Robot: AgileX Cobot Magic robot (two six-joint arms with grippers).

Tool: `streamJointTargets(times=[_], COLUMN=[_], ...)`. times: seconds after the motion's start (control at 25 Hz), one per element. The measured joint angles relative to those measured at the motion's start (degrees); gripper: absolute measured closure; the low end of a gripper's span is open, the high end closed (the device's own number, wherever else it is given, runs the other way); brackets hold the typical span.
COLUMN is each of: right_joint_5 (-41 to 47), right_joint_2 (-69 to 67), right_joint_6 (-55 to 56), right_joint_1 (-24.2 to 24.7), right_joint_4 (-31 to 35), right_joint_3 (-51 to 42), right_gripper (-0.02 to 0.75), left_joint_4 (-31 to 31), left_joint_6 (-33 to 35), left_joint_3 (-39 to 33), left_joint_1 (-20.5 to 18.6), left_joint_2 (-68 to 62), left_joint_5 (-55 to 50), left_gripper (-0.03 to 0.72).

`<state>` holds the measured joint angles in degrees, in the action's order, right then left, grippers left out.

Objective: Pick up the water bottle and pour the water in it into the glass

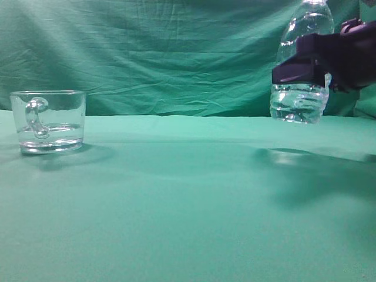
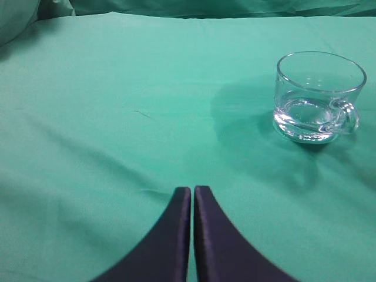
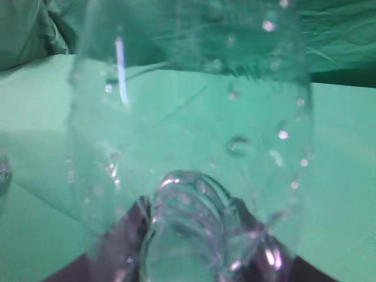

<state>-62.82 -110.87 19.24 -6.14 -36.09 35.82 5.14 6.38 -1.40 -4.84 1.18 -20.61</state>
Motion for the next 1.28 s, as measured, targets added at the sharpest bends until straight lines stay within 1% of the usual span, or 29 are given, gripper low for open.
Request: streamJointTargets(times=[0.2, 0.4, 0.44, 0.64, 0.68, 0.72, 0.88, 0.92, 0.96, 1.08, 1.16, 1.28], right_joint_5=[-0.8, -1.7, -1.8, -2.4, -2.4, -2.3, -2.3, -2.3, -2.3, -1.6, 1.2, 8.9], right_joint_2=[-4.9, -5.3, -5.3, -5.3, -5.0, -4.4, 0.7, 2.4, 4.0, 9.9, 14.7, 22.4], right_joint_6=[-3.9, -5.6, -5.8, -5.9, -5.9, -5.8, -5.5, -5.0, -4.4, -2.7, -1.8, 2.4], right_joint_1=[0.0, 0.0, 0.0, 0.1, 0.1, 0.1, 0.1, 0.1, 0.1, 0.1, 0.1, 0.1], right_joint_4=[0.1, 0.2, 0.2, -1.9, -2.3, -2.8, -3.3, -3.4, -3.5, -3.8, -3.9, -3.9], right_joint_3=[0.0, 0.1, 0.1, 0.1, 0.1, 0.1, 0.1, 0.1, 0.1, 0.1, 0.1, 0.1], right_gripper=[0.435, 0.435, 0.375, 0.154, 0.113, 0.091, 0.098, 0.057, 0.073, 0.073, 0.073, 0.073], left_joint_4=[0.0, 0.0, 0.0, 0.0, 0.0, 0.0, 0.0, 0.0, 0.0, 0.0, 0.0, 0.0], left_joint_6=[0.0, 0.0, 0.0, 0.0, 0.0, 0.0, 0.0, 0.0, 0.0, 0.0, 0.0, 0.0], left_joint_3=[0.0, 0.0, 0.0, 0.0, 0.0, 0.0, 0.0, 0.0, 0.0, 0.0, 0.0, 0.0], left_joint_1=[0.0, 0.0, 0.0, 0.0, 0.0, 0.0, 0.0, 0.0, 0.0, 0.0, 0.0, 0.0], left_joint_2=[0.0, 0.0, 0.0, 0.0, 0.0, 0.0, 0.0, 0.0, 0.0, 0.0, 0.0, 0.0], left_joint_5=[0.0, 0.0, 0.0, 0.0, 0.0, 0.0, 0.0, 0.0, 0.0, 0.0, 0.0, 0.0], left_gripper=[0.688, 0.688, 0.688, 0.688, 0.688, 0.688, 0.688, 0.688, 0.688, 0.688, 0.688, 0.688])
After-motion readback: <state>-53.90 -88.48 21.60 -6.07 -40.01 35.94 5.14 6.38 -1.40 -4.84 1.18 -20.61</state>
